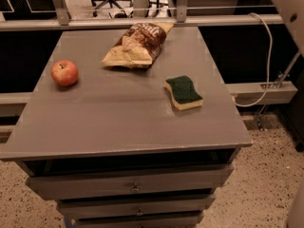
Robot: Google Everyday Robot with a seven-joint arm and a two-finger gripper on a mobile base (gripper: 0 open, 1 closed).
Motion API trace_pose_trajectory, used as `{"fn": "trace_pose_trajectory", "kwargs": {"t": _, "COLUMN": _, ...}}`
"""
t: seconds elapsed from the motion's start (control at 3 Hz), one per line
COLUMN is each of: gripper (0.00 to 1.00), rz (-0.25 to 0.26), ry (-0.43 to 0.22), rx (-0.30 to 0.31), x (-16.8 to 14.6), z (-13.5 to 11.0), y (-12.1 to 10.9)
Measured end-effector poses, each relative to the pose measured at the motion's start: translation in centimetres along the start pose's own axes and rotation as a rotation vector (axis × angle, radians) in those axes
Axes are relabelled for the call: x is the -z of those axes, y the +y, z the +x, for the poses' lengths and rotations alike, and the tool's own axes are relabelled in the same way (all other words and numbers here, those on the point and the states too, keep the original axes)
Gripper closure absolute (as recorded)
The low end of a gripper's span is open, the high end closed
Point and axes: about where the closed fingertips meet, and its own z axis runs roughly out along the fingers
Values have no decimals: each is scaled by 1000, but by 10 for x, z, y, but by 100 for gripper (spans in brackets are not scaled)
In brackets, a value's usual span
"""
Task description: Move apple near sponge
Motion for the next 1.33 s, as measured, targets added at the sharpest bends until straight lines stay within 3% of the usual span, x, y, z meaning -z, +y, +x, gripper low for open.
{"fn": "trace_pose_trajectory", "kwargs": {"t": 0.33, "gripper": 0, "rz": -102, "ry": 28, "rx": 1, "x": -25, "z": 104, "y": 13}}
{"fn": "trace_pose_trajectory", "kwargs": {"t": 0.67, "gripper": 0, "rz": -102, "ry": 28, "rx": 1, "x": -25, "z": 104, "y": 13}}
{"fn": "trace_pose_trajectory", "kwargs": {"t": 1.0, "gripper": 0, "rz": -164, "ry": 80, "rx": 37, "x": -34, "z": 117, "y": 24}}
{"fn": "trace_pose_trajectory", "kwargs": {"t": 1.33, "gripper": 0, "rz": -303, "ry": 141, "rx": 101, "x": -54, "z": 151, "y": 29}}
